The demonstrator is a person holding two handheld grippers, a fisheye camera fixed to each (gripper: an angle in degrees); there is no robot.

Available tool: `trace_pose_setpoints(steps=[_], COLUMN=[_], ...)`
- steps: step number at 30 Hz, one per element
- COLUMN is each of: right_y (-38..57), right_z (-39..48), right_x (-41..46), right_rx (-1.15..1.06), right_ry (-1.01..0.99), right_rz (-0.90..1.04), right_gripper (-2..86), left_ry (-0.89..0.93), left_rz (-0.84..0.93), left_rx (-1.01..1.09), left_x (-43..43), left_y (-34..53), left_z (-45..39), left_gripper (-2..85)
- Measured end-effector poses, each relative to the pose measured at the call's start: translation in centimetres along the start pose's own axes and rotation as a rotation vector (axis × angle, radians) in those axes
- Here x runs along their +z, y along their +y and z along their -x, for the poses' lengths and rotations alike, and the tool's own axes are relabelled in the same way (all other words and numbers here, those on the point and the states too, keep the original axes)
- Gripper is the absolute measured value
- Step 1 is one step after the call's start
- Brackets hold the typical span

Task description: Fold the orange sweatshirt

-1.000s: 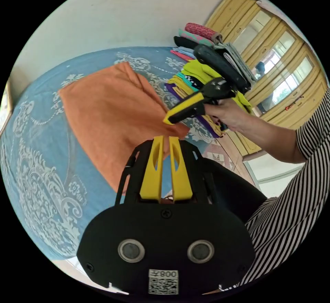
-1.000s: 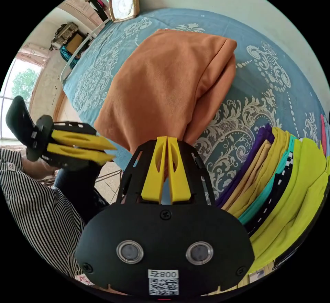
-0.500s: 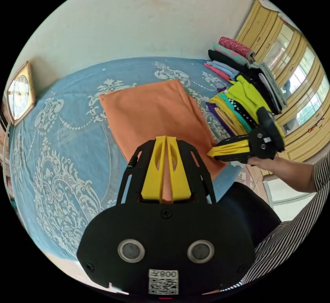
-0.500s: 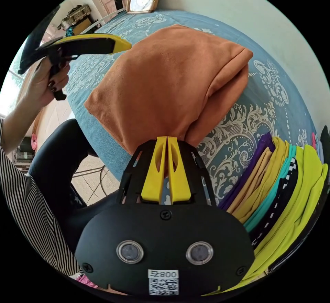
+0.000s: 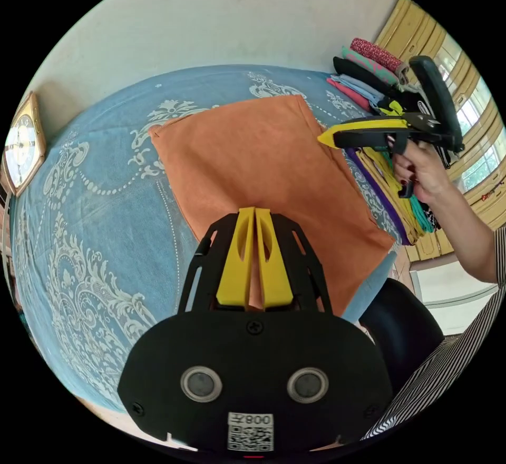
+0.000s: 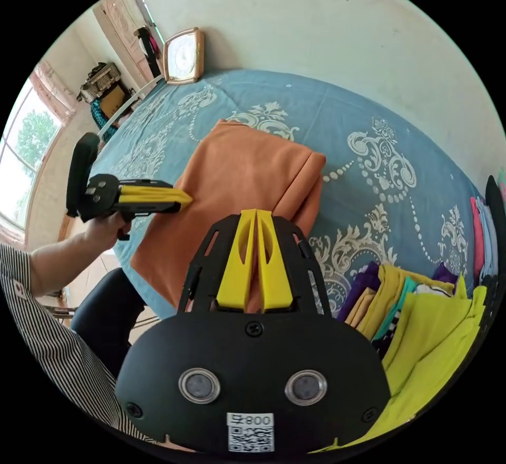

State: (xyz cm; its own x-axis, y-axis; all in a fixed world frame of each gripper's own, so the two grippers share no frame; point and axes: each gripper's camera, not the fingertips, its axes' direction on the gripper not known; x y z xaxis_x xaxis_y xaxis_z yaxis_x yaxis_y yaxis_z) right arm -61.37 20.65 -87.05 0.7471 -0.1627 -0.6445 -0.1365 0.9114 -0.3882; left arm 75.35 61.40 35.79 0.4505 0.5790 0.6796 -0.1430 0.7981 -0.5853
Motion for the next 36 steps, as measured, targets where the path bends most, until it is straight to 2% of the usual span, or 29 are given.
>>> trace_pose_setpoints(steps=[3, 8, 13, 15, 18, 23, 30, 32, 34, 36], right_y=[-1.9, -1.2, -2.5, -4.0, -5.6, -6.0, -0.2, 2.8, 7.1, 9.6], right_z=[-2.0, -2.1, -2.0, -2.8, -4.1, -4.2, -3.2, -2.1, 0.4, 2.2], right_x=[5.8, 4.2, 1.8, 3.8, 8.4, 9.7, 7.2, 6.1, 5.9, 8.0], right_rx=[0.049, 0.084, 0.111, 0.134, 0.163, 0.155, 0.157, 0.146, 0.094, 0.076], right_ry=[-0.006, -0.053, 0.026, 0.051, 0.038, 0.023, -0.04, -0.111, -0.205, -0.183], right_rz=[0.149, 0.097, -0.083, -0.058, 0.027, 0.044, -0.031, -0.052, -0.039, 0.046], right_gripper=[0.1, 0.0, 0.0, 0.0, 0.1, 0.0, 0.1, 0.1, 0.1, 0.1], left_ry=[-0.049, -0.024, 0.02, 0.006, 0.017, 0.035, 0.191, 0.284, 0.305, 0.287], left_rz=[0.014, -0.015, -0.098, -0.122, -0.053, -0.066, -0.134, -0.142, -0.105, -0.025], left_rx=[0.035, -0.01, -0.046, -0.057, -0.057, -0.058, -0.194, -0.243, -0.254, -0.268], left_x=[-0.3, -1.1, -3.8, -4.4, -2.6, -3.1, -8.1, -9.2, -9.2, -8.1], left_y=[0.3, 1.5, 2.2, 2.5, 2.6, 3.5, 8.8, 11.7, 13.1, 14.0], left_z=[-0.5, 0.5, 1.8, 2.3, 3.5, 4.9, 8.1, 9.0, 9.1, 9.1], left_gripper=[0.2, 0.2, 0.2, 0.2, 0.2, 0.1, 0.2, 0.2, 0.3, 0.3])
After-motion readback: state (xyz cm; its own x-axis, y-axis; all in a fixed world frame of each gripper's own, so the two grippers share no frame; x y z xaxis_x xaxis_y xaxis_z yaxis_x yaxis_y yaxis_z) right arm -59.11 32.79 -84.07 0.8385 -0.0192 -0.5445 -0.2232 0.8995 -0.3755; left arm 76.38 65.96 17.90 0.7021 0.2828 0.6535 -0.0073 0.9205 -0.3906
